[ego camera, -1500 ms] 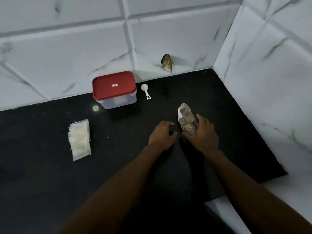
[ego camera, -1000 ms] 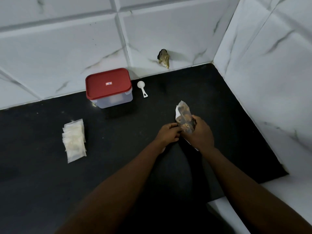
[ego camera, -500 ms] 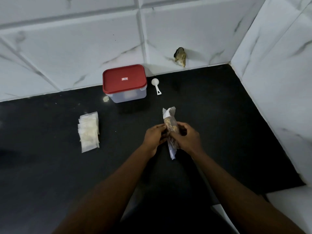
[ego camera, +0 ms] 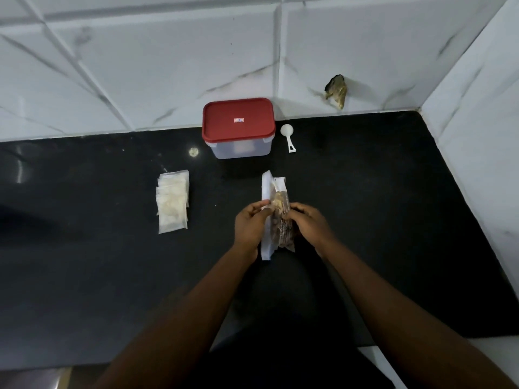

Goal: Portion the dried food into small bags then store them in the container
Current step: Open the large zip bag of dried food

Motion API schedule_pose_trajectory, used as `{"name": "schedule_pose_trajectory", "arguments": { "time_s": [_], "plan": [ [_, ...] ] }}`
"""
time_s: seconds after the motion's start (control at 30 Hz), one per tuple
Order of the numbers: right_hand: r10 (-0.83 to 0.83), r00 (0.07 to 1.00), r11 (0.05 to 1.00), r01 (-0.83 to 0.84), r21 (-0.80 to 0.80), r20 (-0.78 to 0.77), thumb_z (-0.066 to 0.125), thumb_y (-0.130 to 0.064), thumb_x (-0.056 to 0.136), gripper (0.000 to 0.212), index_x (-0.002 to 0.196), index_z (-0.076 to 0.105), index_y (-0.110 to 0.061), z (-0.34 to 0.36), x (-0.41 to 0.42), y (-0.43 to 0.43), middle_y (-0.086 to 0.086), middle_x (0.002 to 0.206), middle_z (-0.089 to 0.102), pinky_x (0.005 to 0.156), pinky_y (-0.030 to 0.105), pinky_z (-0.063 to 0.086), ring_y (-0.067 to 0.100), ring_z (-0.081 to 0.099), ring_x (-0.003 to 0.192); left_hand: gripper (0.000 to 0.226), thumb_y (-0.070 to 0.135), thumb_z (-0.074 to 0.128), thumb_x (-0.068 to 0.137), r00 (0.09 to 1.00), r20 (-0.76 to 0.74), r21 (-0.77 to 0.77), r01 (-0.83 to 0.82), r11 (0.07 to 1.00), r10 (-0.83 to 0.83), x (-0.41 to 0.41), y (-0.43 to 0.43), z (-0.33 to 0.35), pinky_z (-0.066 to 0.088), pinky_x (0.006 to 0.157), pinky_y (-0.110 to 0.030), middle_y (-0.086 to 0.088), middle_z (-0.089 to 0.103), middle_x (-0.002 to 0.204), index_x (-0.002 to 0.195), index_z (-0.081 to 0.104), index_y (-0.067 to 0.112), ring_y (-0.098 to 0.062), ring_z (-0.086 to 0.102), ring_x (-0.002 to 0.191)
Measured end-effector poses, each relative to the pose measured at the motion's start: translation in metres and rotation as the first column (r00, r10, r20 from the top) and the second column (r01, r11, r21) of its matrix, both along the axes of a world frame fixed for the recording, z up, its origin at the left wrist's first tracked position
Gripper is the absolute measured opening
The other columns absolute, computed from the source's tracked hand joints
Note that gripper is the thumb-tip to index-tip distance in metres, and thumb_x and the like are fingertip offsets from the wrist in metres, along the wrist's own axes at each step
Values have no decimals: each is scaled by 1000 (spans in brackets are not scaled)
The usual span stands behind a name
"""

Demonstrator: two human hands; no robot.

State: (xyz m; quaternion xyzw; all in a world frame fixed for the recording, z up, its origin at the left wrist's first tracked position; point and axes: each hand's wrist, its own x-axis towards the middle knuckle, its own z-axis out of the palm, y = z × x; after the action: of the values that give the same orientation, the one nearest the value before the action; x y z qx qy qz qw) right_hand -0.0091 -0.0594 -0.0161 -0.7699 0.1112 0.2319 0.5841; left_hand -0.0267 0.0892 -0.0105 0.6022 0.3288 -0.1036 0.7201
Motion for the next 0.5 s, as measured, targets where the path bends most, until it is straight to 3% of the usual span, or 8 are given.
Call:
{"name": "schedule_pose_trajectory", "arguments": {
  "time_s": [0.17,0.27,0.37,0.5],
  "plan": [
    [-44,996,995,51,80,-78,58,-13,93,27,112,74,-25,-1,4,5,-1,105,76,95,46,58,20,72,101,22,11,72,93,997,74,190,19,982,-33,-1,7,1,57,82,-25,13,67,106,112,72,22,-4,66,98],
    [7,999,1000,-6,26,-44,58,-13,95,29,116,73,-24,2,5,7,-4,106,74,78,29,56,16,71,100,30,9,75,90,989,118,313,44,949,-85,-3,11,1,54,79,-18,12,66,109,118,71,21,1,64,95],
    [56,998,993,-54,-101,20,63,-22,96,26,120,72,-24,4,3,5,-7,109,73,79,25,54,8,68,98,35,8,77,88,978,143,376,89,922,-153,-6,13,2,54,78,-14,17,65,103,116,68,26,5,64,92],
    [-29,979,979,69,-193,202,70,-16,91,23,113,70,-22,11,-3,3,-7,107,68,73,11,51,1,63,93,42,10,82,84,971,169,411,87,907,-170,-8,11,4,53,75,-8,17,65,101,118,62,25,3,65,93]
  ]
}}
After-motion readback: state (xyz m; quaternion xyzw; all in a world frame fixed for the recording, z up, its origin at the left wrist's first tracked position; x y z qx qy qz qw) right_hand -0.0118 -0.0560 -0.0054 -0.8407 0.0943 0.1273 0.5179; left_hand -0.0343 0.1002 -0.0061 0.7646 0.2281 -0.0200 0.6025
